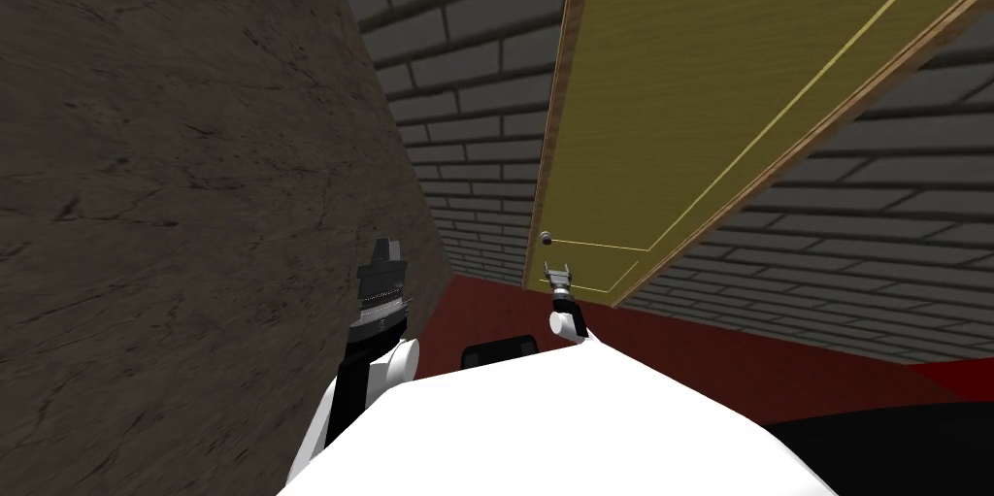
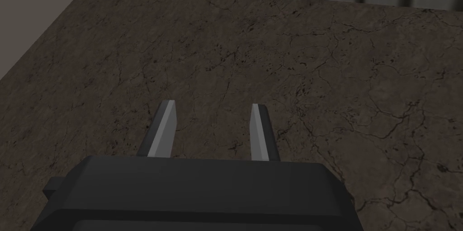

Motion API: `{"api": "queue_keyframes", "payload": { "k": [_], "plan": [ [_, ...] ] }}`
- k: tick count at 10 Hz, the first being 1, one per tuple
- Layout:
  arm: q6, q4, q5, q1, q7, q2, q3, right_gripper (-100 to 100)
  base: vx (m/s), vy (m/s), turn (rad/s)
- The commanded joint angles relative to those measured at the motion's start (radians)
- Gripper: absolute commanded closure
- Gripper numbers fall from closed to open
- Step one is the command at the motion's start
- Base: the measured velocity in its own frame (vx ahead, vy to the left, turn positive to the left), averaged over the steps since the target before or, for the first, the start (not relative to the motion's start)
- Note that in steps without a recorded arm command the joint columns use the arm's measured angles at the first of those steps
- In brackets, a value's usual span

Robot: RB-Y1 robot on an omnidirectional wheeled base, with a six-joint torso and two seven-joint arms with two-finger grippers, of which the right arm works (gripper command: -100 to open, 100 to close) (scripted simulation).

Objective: Pull the door open

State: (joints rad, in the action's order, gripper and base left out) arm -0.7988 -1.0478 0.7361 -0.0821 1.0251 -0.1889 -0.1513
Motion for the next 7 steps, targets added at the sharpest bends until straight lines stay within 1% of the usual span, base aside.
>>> {"api": "queue_keyframes", "payload": {
  "k": [1,4,5,6,7],
  "plan": [
    [-0.01,0.036,0.017,0.011,0.025,0.0,-0.003,-100,0.061,-0.05,0.105],
    [-0.024,0.091,0.043,0.027,0.065,-0.005,-0.007,-100,0.058,-0.051,0.1],
    [-0.033,0.125,0.059,0.036,0.09,-0.008,-0.009,-100,0.077,-0.051,0.128],
    [-0.037,0.139,0.066,0.04,0.1,-0.009,-0.011,-100,0.085,-0.051,0.126],
    [-0.046,0.175,0.083,0.05,0.126,-0.012,-0.013,-100,0.095,-0.067,0.136]
  ]
}}
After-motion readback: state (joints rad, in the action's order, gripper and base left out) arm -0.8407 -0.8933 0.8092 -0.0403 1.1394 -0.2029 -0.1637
